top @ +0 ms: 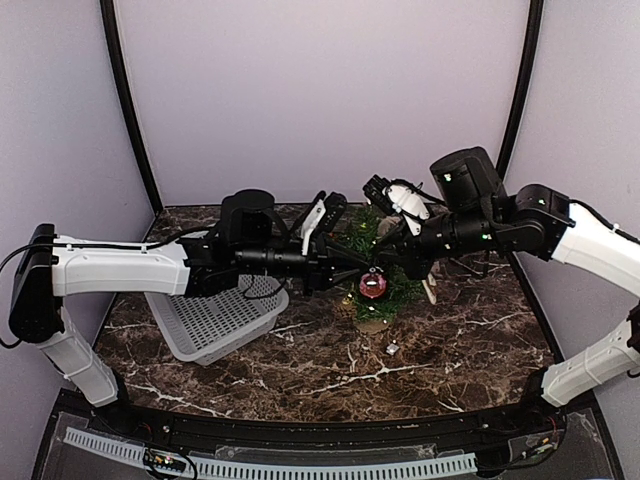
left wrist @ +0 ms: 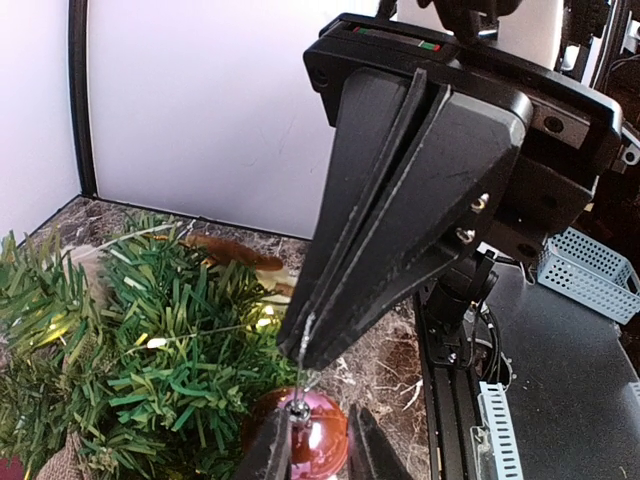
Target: Decorate the small christmas tree
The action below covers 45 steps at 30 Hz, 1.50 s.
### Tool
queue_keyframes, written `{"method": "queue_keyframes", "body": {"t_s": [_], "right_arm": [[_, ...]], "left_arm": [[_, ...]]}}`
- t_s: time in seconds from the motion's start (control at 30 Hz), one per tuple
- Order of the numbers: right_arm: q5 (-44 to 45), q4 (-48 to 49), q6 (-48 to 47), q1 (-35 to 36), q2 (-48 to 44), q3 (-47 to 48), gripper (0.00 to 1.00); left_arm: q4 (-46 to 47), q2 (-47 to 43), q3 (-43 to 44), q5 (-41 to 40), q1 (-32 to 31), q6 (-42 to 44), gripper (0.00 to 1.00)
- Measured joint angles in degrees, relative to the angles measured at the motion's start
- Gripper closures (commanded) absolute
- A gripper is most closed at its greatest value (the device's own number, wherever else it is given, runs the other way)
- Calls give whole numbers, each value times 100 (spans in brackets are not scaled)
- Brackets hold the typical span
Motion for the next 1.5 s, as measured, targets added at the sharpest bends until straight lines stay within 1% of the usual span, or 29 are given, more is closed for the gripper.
{"method": "queue_keyframes", "body": {"t_s": [0.17,0.33,0.77,0.83,0.9,1.0,1.03,1.27,1.5], "right_arm": [[-26,0,0,0,0,0,100],[-26,0,0,0,0,0,100],[-44,0,-2,0,0,0,100],[-50,0,-2,0,0,0,100],[-66,0,-2,0,0,0,100],[-76,0,-2,0,0,0,100],[-81,0,-4,0,0,0,100],[-46,0,-7,0,2,0,100],[31,-11,-7,0,50,0,100]], "left_arm": [[92,11,0,42,0,-2,79],[122,63,2,55,0,-9,83],[254,299,87,79,2,-26,84],[295,299,90,90,2,-42,86],[334,299,90,109,0,-63,90],[385,299,90,140,2,-76,99],[393,299,90,149,2,-85,100],[444,297,76,120,2,-85,100],[433,184,-68,-144,11,-79,100]]}}
